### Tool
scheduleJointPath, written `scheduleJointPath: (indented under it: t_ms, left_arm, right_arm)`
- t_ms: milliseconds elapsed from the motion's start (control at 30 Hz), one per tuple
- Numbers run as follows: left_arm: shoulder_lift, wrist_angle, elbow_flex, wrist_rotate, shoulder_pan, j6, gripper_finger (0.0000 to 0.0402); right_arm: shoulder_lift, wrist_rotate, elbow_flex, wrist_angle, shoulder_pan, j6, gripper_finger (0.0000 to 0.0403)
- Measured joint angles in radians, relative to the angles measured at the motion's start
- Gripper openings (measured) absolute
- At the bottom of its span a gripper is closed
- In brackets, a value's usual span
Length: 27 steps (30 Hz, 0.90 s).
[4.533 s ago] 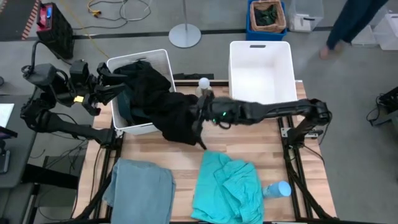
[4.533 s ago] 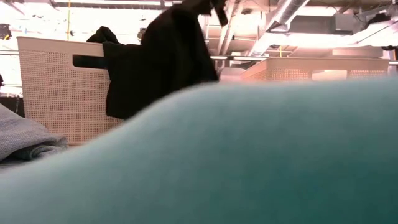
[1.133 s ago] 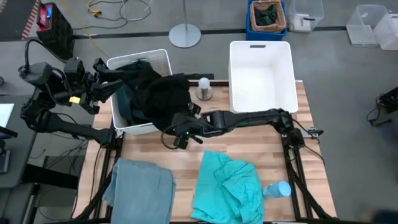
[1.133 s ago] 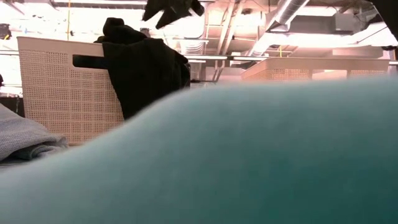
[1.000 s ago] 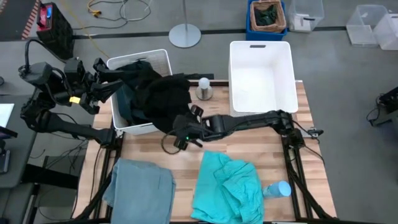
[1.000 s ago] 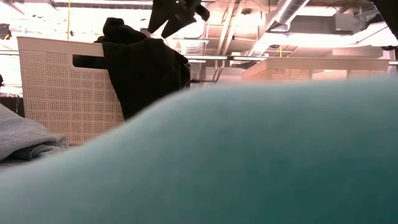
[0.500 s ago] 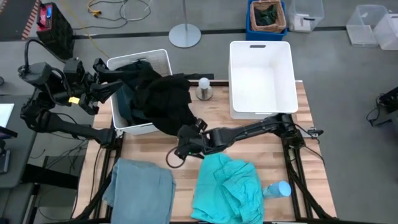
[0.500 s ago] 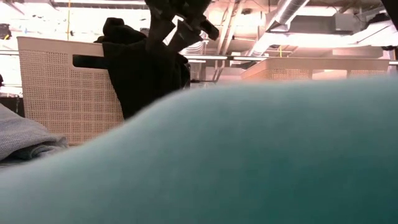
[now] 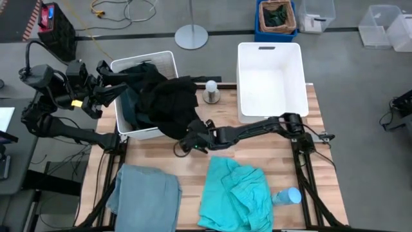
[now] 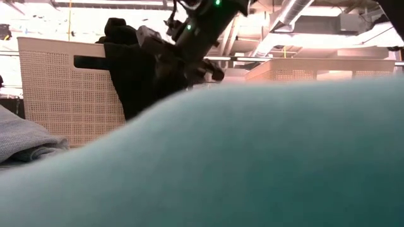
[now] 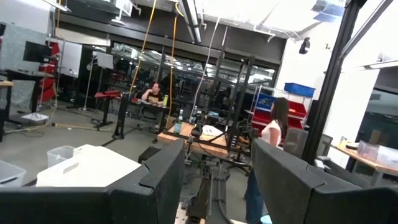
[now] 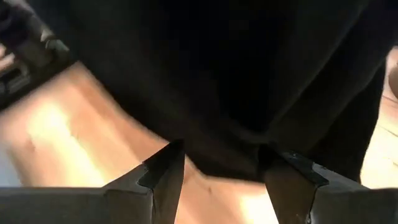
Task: Sort clothes
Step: Put the black shirt into the left white laundry bin
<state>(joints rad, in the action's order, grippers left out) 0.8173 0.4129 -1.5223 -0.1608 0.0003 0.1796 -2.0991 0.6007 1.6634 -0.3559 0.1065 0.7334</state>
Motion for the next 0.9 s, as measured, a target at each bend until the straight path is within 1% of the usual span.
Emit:
scheduleJointPath:
  t_ms: [233,367,533,600,700,900]
  left_arm:
    - [0.0,0.0,0.0,0.0,0.0,0.005,0.018]
    - [0.0,0.0,0.0,0.0,0.0,0.009,0.018]
    - [0.0,0.0,0.0,0.0,0.0,0.008,0.018]
    - [0.0,0.0,0.0,0.0,0.0,0.008,0.018]
    - [0.0,0.0,0.0,-0.001,0.0,0.008,0.018]
    - [0.0,0.0,0.0,-0.001,0.0,0.008,0.018]
  right_arm:
    - [-0.013,-0.023,-0.005,0.062,-0.046,0.004,0.0222]
    - [-0.018,-0.052,-0.006,0.049,-0.076,0.052,0.0221]
    - [-0.017,-0.058,-0.006,0.058,-0.1,0.048,0.0206]
    - [-0.017,-0.07,-0.006,0.062,-0.11,0.047,0.0189]
    - [-0.017,-0.088,-0.006,0.092,-0.118,0.019,0.015]
    - [-0.017,-0.104,-0.002,0.174,-0.101,-0.057,0.0037]
